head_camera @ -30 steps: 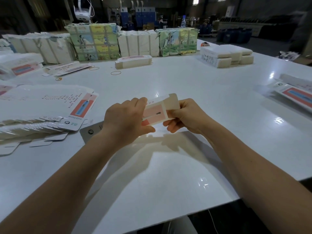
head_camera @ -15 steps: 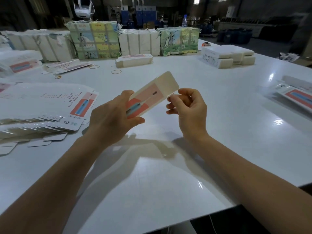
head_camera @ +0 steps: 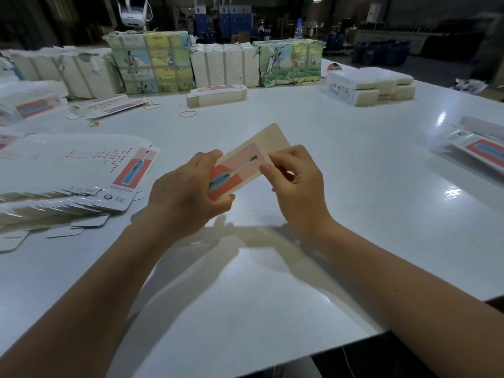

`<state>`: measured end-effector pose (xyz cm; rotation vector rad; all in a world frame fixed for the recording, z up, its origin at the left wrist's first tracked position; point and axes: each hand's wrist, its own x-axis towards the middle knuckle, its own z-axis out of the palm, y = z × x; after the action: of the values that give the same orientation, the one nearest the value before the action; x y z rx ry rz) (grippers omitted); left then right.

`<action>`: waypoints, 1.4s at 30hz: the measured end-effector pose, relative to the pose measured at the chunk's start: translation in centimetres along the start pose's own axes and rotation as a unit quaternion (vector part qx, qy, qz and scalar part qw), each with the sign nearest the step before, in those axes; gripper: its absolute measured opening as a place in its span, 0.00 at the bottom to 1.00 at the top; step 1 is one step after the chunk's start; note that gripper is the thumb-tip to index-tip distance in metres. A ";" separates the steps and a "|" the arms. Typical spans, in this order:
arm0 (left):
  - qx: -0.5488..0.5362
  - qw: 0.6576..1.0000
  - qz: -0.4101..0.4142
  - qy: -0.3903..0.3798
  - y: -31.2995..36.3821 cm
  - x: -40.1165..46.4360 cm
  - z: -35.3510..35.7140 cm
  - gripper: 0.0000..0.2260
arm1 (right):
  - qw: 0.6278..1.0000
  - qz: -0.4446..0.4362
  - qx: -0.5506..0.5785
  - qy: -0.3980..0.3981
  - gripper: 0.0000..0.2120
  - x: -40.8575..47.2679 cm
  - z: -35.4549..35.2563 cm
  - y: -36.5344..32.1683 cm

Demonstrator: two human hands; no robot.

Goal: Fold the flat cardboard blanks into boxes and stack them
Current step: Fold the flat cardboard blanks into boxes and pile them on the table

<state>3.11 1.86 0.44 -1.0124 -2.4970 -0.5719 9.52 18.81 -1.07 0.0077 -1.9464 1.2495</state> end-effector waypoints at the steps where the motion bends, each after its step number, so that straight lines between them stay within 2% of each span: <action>1: 0.018 1.000 0.008 0.000 0.1 -0.1 0.0 0.28 | 1.000 0.011 -0.001 -0.011 0.17 0.1 -0.1 0.0; 3: 0.046 0.999 0.022 -0.002 0.2 -0.2 0.1 0.29 | 0.999 0.018 -0.037 -0.035 0.25 0.3 -0.2 0.2; 5: 0.057 0.998 0.027 0.001 0.3 -0.4 0.2 0.30 | 0.996 0.014 -0.077 -0.040 0.20 0.4 -0.3 0.2; 7: 0.058 0.998 0.032 0.004 0.4 -0.4 0.4 0.30 | 0.997 0.022 -0.069 -0.027 0.12 0.3 -0.3 0.2; 9: 0.069 0.997 0.041 0.004 0.7 -0.1 0.7 0.31 | 0.997 0.030 -0.062 -0.029 0.07 0.1 0.0 0.2; 17: 0.099 0.994 0.031 -0.018 0.9 0.4 2.0 0.31 | 0.989 0.071 -0.098 -0.083 0.07 0.5 -0.5 0.8; 18: 0.094 0.995 0.035 -0.011 0.9 0.3 1.9 0.31 | 0.989 0.062 -0.125 -0.055 0.10 0.7 -0.6 0.9; 20: 0.074 0.996 0.048 0.008 1.0 0.1 1.5 0.29 | 0.984 0.048 -0.170 0.009 0.26 1.4 -0.8 1.1; 21: 0.067 0.996 0.051 0.013 1.0 -0.1 1.3 0.29 | 0.985 0.087 -0.149 0.006 0.32 1.8 -1.0 1.3; 22: 0.063 0.996 0.054 0.015 1.1 -0.2 1.2 0.29 | 0.985 0.153 -0.077 -0.022 0.33 2.0 -1.2 1.1; 23: 0.061 0.996 0.056 0.015 1.2 -0.3 1.1 0.29 | 0.968 0.236 0.049 -0.066 0.28 2.1 -1.4 0.7; 24: 0.059 0.997 0.054 0.015 1.3 -0.4 1.1 0.29 | 0.934 0.300 0.166 -0.100 0.19 2.1 -1.4 0.7; 25: 0.055 0.997 0.050 0.017 1.4 -0.5 1.1 0.30 | 0.923 0.305 0.207 -0.105 0.11 1.9 -1.2 0.8; 26: 0.055 0.997 0.043 0.019 1.5 -0.5 1.1 0.31 | 0.945 0.265 0.171 -0.089 0.06 1.5 -0.9 0.7; 27: 0.064 0.997 0.038 0.023 1.7 -0.4 1.1 0.31 | 0.977 0.186 0.075 -0.073 0.06 1.0 -0.6 0.4; 28: 0.078 0.996 0.033 0.028 2.0 -0.4 1.2 0.32 | 0.992 0.080 -0.063 -0.073 0.10 0.5 -0.2 0.2; 29: 0.091 0.995 0.030 0.036 2.3 -0.3 1.2 0.33 | 0.977 -0.017 -0.196 -0.085 0.14 0.1 0.2 0.3; 30: 0.099 0.994 0.029 0.042 2.5 -0.2 1.2 0.33 | 0.954 -0.078 -0.272 -0.095 0.18 -0.2 0.5 0.3; 31: 0.104 0.993 0.029 0.045 2.6 -0.1 1.1 0.32 | 0.947 -0.094 -0.288 -0.107 0.20 -0.4 0.8 0.3; 32: 0.110 0.992 0.032 0.045 2.5 -0.1 1.0 0.32 | 0.957 -0.084 -0.255 -0.110 0.20 -0.6 0.8 0.3; 34: 0.116 0.992 0.039 0.043 2.2 -0.2 0.7 0.32 | 0.993 0.037 -0.073 -0.086 0.16 -0.3 0.4 -0.5; 35: 0.111 0.992 0.045 0.044 1.9 -0.2 0.6 0.32 | 0.987 0.120 0.060 -0.086 0.13 0.1 0.0 -0.7; 36: 0.103 0.992 0.050 0.045 1.7 -0.3 0.4 0.31 | 0.964 0.184 0.170 -0.087 0.10 0.4 -0.3 -0.7; 37: 0.097 0.993 0.055 0.046 1.6 -0.3 0.2 0.31 | 0.943 0.215 0.235 -0.093 0.08 0.7 -0.5 -0.7; 42: 0.061 0.994 0.069 0.057 1.6 -0.4 -0.1 0.30 | 0.955 0.168 0.231 -0.072 0.11 1.0 -1.0 -0.8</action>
<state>4.56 2.67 0.69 -1.0644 -2.3120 -0.4185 9.76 19.52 0.34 0.0053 -1.7772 1.9604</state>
